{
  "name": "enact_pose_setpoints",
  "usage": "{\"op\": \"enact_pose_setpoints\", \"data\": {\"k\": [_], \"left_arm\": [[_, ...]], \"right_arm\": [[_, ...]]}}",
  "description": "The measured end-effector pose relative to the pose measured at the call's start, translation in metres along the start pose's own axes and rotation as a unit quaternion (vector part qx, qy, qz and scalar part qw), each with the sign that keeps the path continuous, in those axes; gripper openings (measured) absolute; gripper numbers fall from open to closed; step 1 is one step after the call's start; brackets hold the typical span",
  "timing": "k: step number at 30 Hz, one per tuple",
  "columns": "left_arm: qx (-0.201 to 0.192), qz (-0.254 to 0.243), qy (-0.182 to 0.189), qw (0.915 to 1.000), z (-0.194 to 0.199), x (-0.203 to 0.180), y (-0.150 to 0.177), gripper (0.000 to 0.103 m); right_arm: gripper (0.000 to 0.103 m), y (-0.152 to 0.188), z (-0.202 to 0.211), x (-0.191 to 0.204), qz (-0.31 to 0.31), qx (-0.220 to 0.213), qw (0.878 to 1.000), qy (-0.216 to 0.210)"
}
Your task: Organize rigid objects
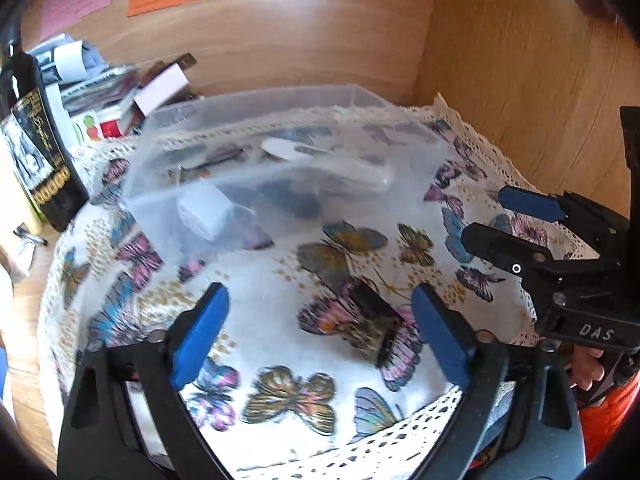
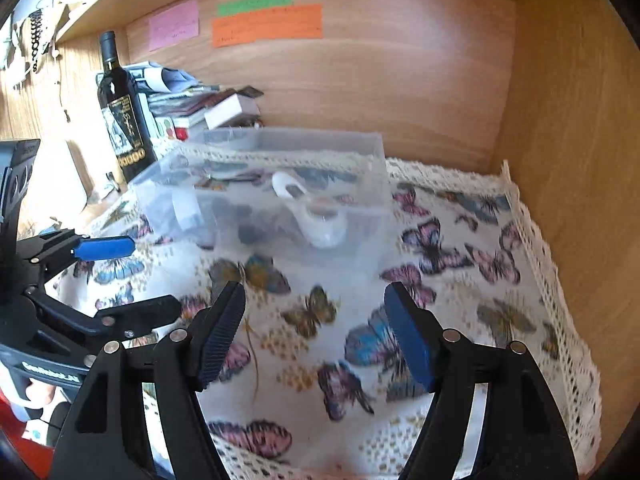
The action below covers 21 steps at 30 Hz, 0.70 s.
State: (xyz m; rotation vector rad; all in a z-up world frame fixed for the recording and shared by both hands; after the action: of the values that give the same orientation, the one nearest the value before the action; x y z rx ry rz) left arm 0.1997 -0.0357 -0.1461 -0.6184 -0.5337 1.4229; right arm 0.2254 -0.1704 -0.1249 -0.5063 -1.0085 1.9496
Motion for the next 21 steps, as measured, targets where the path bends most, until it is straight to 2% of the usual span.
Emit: {"op": "enact_pose_setpoints", "data": {"k": [1,3,4,6,7,13,18,21], "left_arm": [[0.007,-0.001,0.006,1.0,-0.002,-0.003,0.002,0.078],[0.021,-0.002,0.019,0.9996,-0.009,-0.01,0.007,0.062],[0.025,-0.003,0.021,0.9995,-0.011,-0.013,0.009,0.058],[0.035,-0.008,0.029,0.999,-0.016,-0.018,0.014,0.042],[0.04,-0.01,0.034,0.9986,-0.017,-0.02,0.016,0.03],[0.026,-0.007,0.023,0.9994,-0.008,-0.009,0.021,0.028],[0.013,0.022,0.01,0.9996,0.003,0.015,0.018,0.028],[0.006,0.038,0.003,0.9992,0.008,0.029,0.017,0.028]], "right_arm": [[0.069,0.003,0.0,-0.001,-0.002,0.002,1.0,-0.001],[0.069,0.007,0.0,-0.001,-0.007,0.006,1.0,-0.005],[0.069,0.009,0.0,-0.001,-0.008,0.008,1.0,-0.008],[0.069,0.011,-0.001,0.0,-0.011,0.011,1.0,-0.012],[0.069,0.012,-0.002,0.001,-0.012,0.013,1.0,-0.015],[0.069,0.015,-0.015,0.016,-0.009,0.025,0.999,-0.039],[0.069,0.014,-0.032,0.036,0.006,0.044,0.997,-0.067],[0.058,0.017,-0.044,0.045,0.014,0.063,0.995,-0.076]]}}
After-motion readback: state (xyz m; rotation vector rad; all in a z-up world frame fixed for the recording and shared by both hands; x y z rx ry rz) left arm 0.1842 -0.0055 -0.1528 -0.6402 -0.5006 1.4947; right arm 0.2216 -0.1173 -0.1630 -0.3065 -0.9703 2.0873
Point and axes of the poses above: each gripper's, at about its wrist camera, not at the fingertips, and z roughly against the way its jaws point, x to its left, y to its underside, the point moved 6 cm from there along -z, roughly the way its jaws point, and after that the axes turned 7 degrees about -y, right-handed, at the moved point
